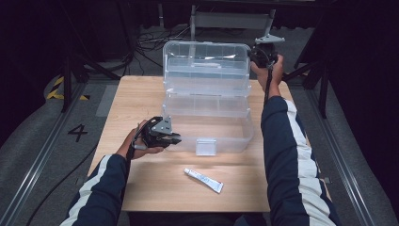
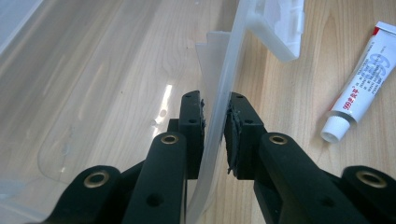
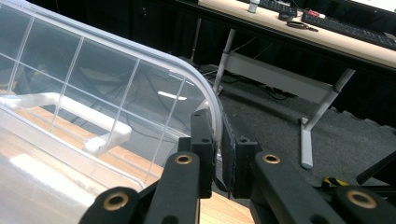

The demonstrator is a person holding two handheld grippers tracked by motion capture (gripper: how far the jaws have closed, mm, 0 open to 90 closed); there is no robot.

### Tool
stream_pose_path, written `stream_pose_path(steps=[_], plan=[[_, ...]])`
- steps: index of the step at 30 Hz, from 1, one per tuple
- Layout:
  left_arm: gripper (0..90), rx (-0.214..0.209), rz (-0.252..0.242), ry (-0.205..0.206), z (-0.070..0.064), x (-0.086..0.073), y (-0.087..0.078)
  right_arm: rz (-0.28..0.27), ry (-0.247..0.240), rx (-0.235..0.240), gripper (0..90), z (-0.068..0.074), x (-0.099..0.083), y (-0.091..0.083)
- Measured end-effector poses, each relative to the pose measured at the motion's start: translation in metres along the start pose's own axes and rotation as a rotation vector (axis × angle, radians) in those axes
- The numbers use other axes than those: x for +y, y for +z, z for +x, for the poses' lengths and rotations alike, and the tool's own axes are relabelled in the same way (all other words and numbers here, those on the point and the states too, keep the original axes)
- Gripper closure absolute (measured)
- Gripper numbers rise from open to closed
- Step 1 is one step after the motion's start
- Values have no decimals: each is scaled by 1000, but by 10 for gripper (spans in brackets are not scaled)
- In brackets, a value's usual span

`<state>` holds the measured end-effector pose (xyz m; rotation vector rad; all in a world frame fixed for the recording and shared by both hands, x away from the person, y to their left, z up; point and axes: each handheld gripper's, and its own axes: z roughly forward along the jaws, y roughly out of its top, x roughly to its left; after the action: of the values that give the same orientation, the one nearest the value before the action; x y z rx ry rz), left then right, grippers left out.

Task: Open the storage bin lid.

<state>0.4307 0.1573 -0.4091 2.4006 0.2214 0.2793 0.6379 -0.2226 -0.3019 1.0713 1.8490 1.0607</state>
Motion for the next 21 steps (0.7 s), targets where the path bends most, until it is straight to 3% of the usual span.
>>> stream_pose_path(steps=[21], plan=[[776,11,-10,-11,-1,-1,1,19,-7,-15,841,1,0,8]])
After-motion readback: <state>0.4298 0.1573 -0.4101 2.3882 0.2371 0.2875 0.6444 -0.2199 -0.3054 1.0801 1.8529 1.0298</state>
